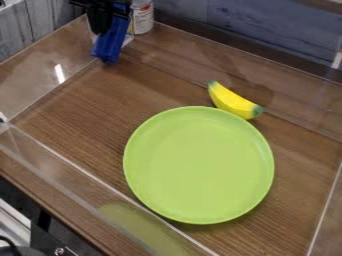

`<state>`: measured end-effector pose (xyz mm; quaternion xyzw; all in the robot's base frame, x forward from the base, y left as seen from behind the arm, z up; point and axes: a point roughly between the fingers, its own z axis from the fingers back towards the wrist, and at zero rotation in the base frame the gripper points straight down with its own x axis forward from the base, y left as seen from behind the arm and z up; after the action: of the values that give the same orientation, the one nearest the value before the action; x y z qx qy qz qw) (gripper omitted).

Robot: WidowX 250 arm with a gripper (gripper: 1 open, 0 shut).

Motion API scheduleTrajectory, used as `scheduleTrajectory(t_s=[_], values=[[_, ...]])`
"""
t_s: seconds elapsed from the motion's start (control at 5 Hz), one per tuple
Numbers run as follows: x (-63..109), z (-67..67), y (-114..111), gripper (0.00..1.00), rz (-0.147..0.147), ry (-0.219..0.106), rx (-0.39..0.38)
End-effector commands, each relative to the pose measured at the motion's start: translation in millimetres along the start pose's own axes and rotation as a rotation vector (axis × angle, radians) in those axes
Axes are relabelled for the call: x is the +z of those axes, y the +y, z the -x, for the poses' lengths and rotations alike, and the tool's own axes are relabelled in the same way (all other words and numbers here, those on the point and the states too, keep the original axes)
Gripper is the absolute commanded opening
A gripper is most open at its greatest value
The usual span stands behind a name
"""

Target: Remove the blue object from inside the green plate and put it on the table

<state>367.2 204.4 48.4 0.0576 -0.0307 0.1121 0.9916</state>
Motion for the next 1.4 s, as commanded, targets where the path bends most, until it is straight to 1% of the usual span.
scheduleTrajectory(t_s=[0.0,0.2,0.4,0.6,0.8,1.2], values=[[-48.2,51.4,-17,0.0,0.053,0.144,-0.027],[-43.8,76.4,-19,0.0,0.058,0.16,-0.046],[-31.7,93.7,-22,0.0,0.069,0.152,-0.061],[-20.8,110.0,-18,0.0,0.082,0.178,-0.061],[-14.1,115.0,-19,0.0,0.085,0.205,-0.069],[-8.5,119.6,-20,0.0,0.09,0.241,-0.084]])
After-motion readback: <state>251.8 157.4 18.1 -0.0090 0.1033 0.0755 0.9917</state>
